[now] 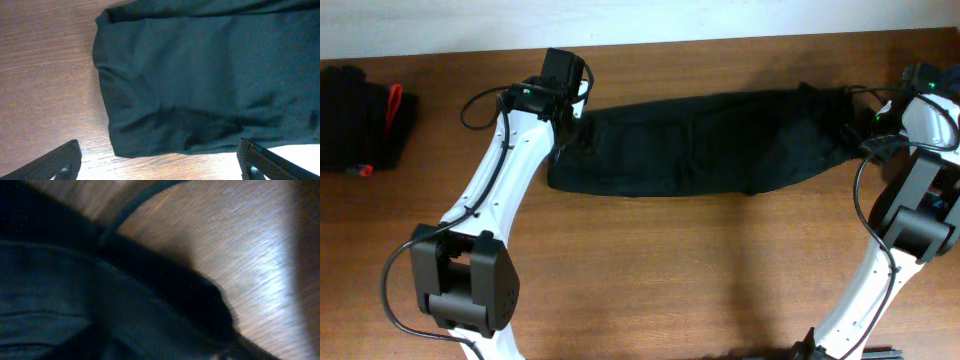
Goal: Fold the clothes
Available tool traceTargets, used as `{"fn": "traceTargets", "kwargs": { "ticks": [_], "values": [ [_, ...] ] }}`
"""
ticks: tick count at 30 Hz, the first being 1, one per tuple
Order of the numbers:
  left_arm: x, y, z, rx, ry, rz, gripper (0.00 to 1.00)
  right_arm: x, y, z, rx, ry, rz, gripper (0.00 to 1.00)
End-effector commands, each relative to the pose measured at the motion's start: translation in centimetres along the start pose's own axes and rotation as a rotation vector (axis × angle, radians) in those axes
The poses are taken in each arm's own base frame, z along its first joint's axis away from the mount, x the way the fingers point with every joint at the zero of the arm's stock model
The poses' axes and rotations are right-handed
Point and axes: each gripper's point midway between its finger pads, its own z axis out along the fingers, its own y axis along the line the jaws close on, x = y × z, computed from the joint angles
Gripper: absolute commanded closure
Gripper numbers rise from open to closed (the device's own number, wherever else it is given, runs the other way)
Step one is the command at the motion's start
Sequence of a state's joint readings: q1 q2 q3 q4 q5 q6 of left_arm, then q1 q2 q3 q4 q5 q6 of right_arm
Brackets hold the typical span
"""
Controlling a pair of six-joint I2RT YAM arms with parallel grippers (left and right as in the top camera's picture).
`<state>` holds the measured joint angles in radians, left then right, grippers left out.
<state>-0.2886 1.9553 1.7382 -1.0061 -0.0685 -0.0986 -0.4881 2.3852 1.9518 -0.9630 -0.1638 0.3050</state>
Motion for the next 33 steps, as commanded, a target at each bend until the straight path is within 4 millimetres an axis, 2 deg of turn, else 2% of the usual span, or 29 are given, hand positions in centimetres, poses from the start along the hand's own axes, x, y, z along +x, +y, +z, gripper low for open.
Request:
{"fn": "traceTargets", "kwargs": {
  "ticks": [1,4,7,9,13,17,20,26,33],
  "values": [
    [0.1,0.0,0.4,-0.012,0.007,0.005,0.01,1.1,1.9,0.6,-0.097,0.044,-0.065,0.96],
    [0.1,0.0,0.4,-0.011,0.006,0.005,0.02,0.5,2.9,-1.0,-0.132,0.029,-0.133,0.96],
    [0.0,0.1,0.4,-0.011,0.001,0.005,0.17,-0.3,4.1,-3.5,-0.166,-0.002,-0.221,0.96],
    [-0.2,0.2,0.4,-0.012,-0.003,0.001,0.22,-0.7,5.0,-5.7,-0.188,-0.02,-0.275,0.96],
    [-0.2,0.8,0.4,-0.015,-0.004,-0.012,0.23,-0.7,6.8,-9.9,-0.237,-0.052,-0.392,0.96],
    [-0.6,1.5,0.5,-0.017,-0.018,-0.03,0.24,0.2,8.6,-12.6,-0.25,-0.07,-0.497,0.96],
    [-1.1,2.1,0.5,-0.02,-0.037,-0.044,0.23,1.3,10.7,-14.2,-0.259,-0.074,-0.564,0.96],
    [-1.4,4.3,0.5,-0.036,-0.045,-0.088,0.23,4.7,16.1,-16.8,-0.293,-0.09,-0.694,0.96],
    [-1.5,7.8,0.4,-0.064,-0.051,-0.159,0.23,10.1,22.3,-20.4,-0.351,-0.118,-0.853,0.96]
  ]
}}
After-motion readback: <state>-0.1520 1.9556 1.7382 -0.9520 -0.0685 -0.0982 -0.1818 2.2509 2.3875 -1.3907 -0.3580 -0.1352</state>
